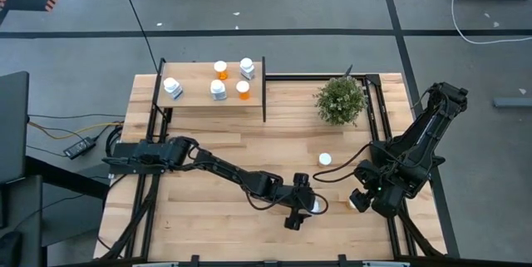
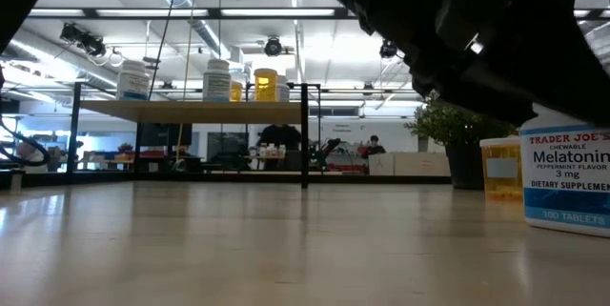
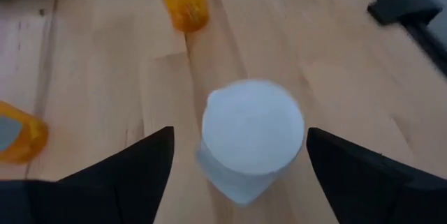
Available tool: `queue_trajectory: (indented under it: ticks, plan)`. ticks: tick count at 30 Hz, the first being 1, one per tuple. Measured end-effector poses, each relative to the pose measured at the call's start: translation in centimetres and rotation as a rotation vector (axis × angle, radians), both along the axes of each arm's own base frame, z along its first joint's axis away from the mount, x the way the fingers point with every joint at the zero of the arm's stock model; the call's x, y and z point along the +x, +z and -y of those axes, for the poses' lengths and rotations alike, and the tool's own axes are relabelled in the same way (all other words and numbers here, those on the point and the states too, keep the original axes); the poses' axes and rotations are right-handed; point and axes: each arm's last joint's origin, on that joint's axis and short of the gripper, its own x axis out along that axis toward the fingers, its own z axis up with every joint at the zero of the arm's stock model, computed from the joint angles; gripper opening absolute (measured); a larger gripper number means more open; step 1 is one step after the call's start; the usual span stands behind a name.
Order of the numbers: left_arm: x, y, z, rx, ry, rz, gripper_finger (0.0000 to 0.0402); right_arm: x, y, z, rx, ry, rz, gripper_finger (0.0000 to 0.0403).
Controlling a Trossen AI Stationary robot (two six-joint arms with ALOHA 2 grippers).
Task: Pick and place medicine bottles onto shelf by color
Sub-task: Put the supplement bottle on the shelf
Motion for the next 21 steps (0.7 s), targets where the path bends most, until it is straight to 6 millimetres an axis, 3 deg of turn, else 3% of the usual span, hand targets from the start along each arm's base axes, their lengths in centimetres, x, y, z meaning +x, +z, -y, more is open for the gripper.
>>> queue_trajectory:
  ticks: [11, 21]
  plan:
    - [0.04, 0.10, 0.02, -0.030, 0.021, 0.002, 0.0257, 0.01, 0.01, -0.02, 0.004, -0.007, 0.001, 0.0337]
    - [0.44, 0.72, 0.16, -0.055, 0.020, 0.075, 0.0249, 0.01, 0.01, -0.02, 0.004, -0.007, 0.001, 0.0337]
